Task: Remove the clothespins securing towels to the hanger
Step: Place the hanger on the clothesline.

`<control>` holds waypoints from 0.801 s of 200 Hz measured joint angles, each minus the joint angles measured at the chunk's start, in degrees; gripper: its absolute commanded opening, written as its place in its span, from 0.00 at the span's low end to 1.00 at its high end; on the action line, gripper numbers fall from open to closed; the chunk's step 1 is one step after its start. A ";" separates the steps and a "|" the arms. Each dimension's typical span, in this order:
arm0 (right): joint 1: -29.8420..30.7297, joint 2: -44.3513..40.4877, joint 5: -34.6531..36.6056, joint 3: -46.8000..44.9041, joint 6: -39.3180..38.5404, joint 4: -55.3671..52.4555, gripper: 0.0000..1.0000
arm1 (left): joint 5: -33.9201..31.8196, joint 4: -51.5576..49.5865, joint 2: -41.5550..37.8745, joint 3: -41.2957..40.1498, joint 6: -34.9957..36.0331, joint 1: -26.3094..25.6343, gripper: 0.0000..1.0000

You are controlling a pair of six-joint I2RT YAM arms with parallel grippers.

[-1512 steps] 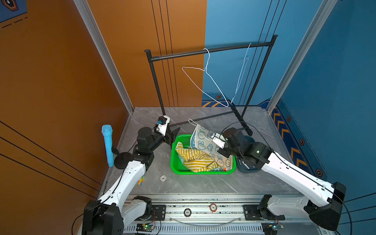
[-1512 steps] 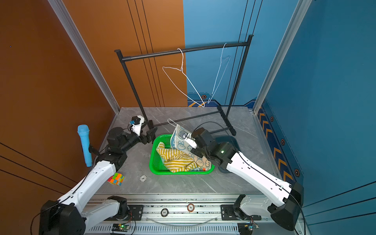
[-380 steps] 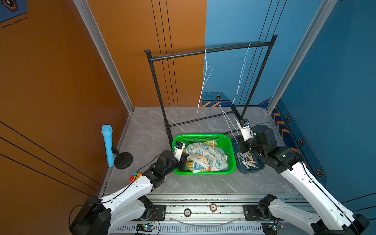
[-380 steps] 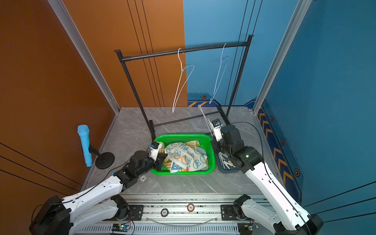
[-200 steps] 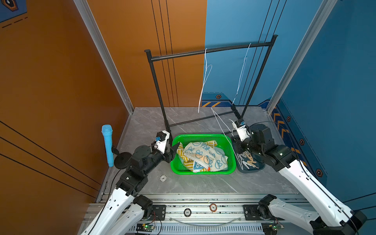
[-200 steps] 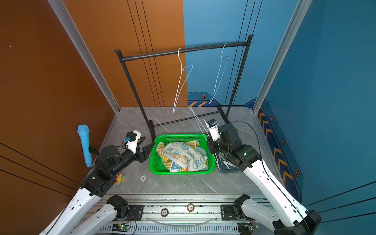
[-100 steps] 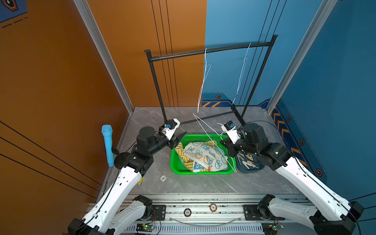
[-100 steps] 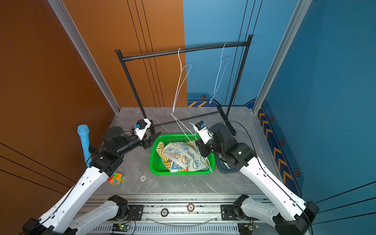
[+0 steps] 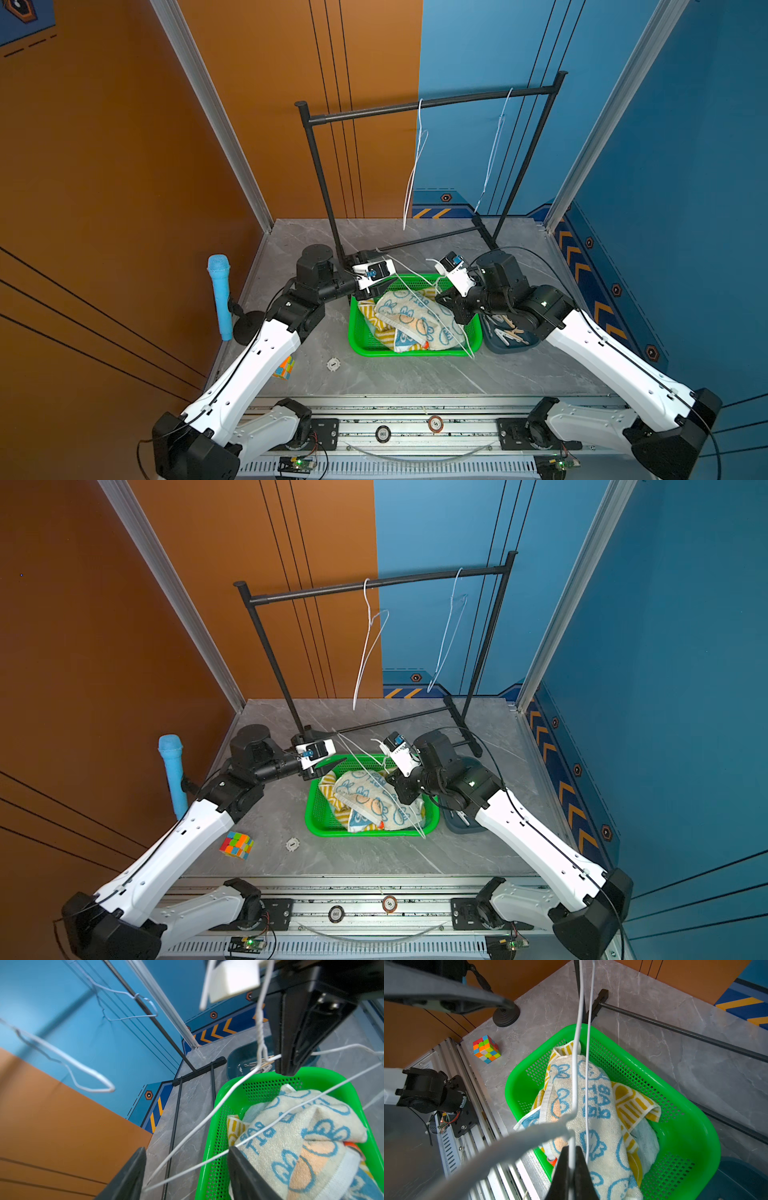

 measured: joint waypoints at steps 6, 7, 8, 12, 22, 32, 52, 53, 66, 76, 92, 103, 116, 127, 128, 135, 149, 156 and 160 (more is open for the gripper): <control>0.04 0.07 -0.24 0.00 0.00 0.00 0.00 | -0.55 -1.16 0.48 0.74 1.84 -0.90 0.64; 0.04 0.09 -0.26 0.00 0.00 0.00 0.00 | -0.66 -1.42 0.55 0.90 2.23 -1.09 0.64; 0.07 0.09 -0.31 0.00 0.00 0.00 0.00 | -0.72 -1.55 0.61 0.96 2.40 -1.20 0.65; 0.09 0.15 -0.48 0.00 0.00 0.00 0.00 | -1.16 -2.27 0.92 1.40 3.65 -1.81 0.64; 0.09 0.22 -0.94 0.00 -0.02 0.00 0.00 | -2.16 -3.61 1.51 2.01 6.16 -2.95 0.64; 0.09 0.24 -1.44 0.00 -0.13 0.00 0.00 | -3.56 -4.66 2.12 2.32 8.55 -3.78 0.65; 0.68 0.28 -1.99 0.00 -0.39 0.02 0.00 | -6.82 -6.60 3.32 2.51 12.72 -5.29 0.63; 0.72 0.31 -1.99 0.00 -0.39 0.02 0.00 | -6.95 -6.67 3.39 2.54 12.87 -5.33 0.63; 1.62 0.39 -2.86 0.00 -0.44 0.04 0.00 | -9.20 -7.69 4.46 2.84 15.17 -6.45 0.58; 2.19 0.44 -3.54 0.00 -0.61 0.04 0.00 | -10.64 -8.26 5.20 3.15 16.41 -7.13 0.53; 2.67 0.57 -4.61 0.00 -1.03 0.04 0.00 | -12.46 -8.74 5.92 3.34 17.99 -7.93 0.47; 2.82 0.74 -5.09 0.00 -1.09 0.07 0.00 | -13.44 -9.05 6.12 3.34 18.71 -8.35 0.42; 3.08 1.05 -5.46 0.00 -1.29 0.04 0.00 | -14.36 -9.31 6.14 3.37 19.52 -8.81 0.34; 3.08 1.18 -5.60 0.00 -1.29 0.04 0.00 | -14.97 -9.31 6.12 3.37 20.33 -9.16 0.29; 3.08 1.20 -5.64 0.00 -1.29 0.04 0.00 | -15.02 -9.33 6.12 3.37 20.28 -9.18 0.29; 3.08 1.20 -5.64 0.00 -1.31 0.04 0.00 | -15.41 -9.33 6.12 3.37 20.48 -9.25 0.25; 3.08 1.20 -5.60 0.00 -1.42 0.07 0.01 | -16.04 -9.31 6.12 3.37 20.79 -9.46 0.18; 3.08 1.20 -5.55 0.00 -1.44 0.07 0.06 | -16.28 -9.31 6.12 3.37 20.85 -9.51 0.15; 3.08 1.18 -5.51 0.00 -1.44 0.07 0.07 | -16.44 -9.31 6.12 3.37 21.03 -9.51 0.13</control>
